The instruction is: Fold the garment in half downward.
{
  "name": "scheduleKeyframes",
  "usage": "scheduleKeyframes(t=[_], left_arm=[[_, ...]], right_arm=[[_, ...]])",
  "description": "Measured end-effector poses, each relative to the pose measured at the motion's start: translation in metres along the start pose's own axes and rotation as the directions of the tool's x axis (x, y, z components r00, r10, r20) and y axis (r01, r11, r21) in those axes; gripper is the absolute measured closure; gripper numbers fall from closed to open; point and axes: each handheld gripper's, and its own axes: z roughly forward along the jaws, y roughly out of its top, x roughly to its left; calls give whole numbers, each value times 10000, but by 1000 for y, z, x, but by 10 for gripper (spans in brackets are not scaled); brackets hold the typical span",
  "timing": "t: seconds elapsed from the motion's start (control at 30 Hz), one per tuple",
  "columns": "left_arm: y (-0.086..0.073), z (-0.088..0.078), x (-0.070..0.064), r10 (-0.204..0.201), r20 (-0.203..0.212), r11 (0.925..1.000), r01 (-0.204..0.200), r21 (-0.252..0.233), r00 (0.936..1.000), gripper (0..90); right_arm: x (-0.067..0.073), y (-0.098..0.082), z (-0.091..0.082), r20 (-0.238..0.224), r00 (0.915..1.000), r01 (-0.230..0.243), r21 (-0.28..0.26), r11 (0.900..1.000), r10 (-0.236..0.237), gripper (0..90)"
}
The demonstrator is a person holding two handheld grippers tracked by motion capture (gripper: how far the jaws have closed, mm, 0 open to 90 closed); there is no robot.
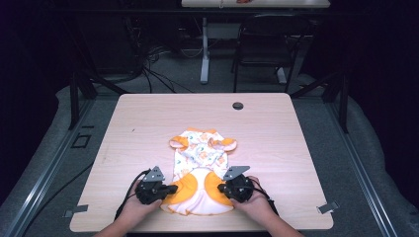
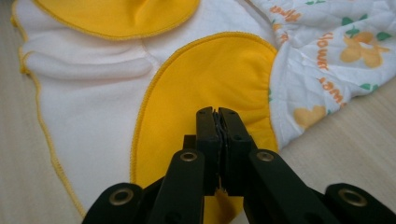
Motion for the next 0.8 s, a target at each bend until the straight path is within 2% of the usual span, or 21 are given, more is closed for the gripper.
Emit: scheduleKeyframes(t=[0.27, 0.37, 0.53, 0.7, 0.8], left_arm=[[-6, -4, -8, -271, 211, 9996, 270, 63, 9994, 897], [1, -4, -6, -190, 270, 9996, 185, 199, 9995, 890], [26, -7, 5, 216, -121, 9996, -218, -166, 9997, 873], [53, 3, 28, 30, -453, 9986, -54, -517, 9990, 869], [63, 15, 41, -96, -440, 9976, 66, -687, 9990, 865]], right_arm=[[10, -6, -5, -217, 9997, 78, -3, 10000, -78, 876], [7, -2, -5, -439, 9990, -84, 173, 9998, 91, 858], [-5, 21, -10, -214, 9998, -43, -235, 9997, 37, 863], [-30, 45, -2, 144, 9993, -341, -436, 9985, 347, 870], [-45, 54, 9, 398, 9980, -486, -328, 9983, 499, 866]])
